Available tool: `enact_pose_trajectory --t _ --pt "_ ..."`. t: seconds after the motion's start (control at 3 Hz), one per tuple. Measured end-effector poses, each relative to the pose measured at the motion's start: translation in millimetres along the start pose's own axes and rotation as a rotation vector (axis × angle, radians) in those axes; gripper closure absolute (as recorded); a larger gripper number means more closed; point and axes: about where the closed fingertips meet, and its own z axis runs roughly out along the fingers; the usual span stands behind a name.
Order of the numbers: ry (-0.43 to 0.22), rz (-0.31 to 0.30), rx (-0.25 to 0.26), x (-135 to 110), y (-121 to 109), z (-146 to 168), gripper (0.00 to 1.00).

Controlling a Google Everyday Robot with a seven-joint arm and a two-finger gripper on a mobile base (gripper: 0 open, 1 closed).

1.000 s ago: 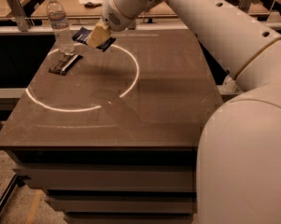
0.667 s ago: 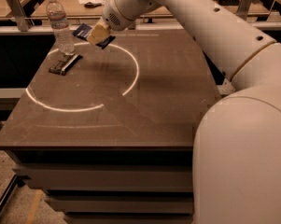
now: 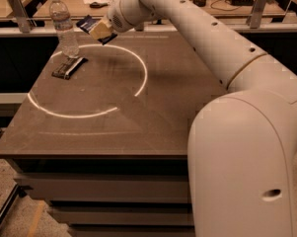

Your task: Move rxbar blueberry near water bottle

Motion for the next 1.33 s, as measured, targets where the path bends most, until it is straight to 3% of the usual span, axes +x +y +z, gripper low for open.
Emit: enact_pose_trajectory --t 0.33,1.0,1.33 --pt "-0.038 0.031 -0.014 4 -9 23 0.59" --pt "-0.109 0.063 -0.084 8 -1 53 0.14" --pt "-0.108 0.063 -0.09 9 1 56 0.0"
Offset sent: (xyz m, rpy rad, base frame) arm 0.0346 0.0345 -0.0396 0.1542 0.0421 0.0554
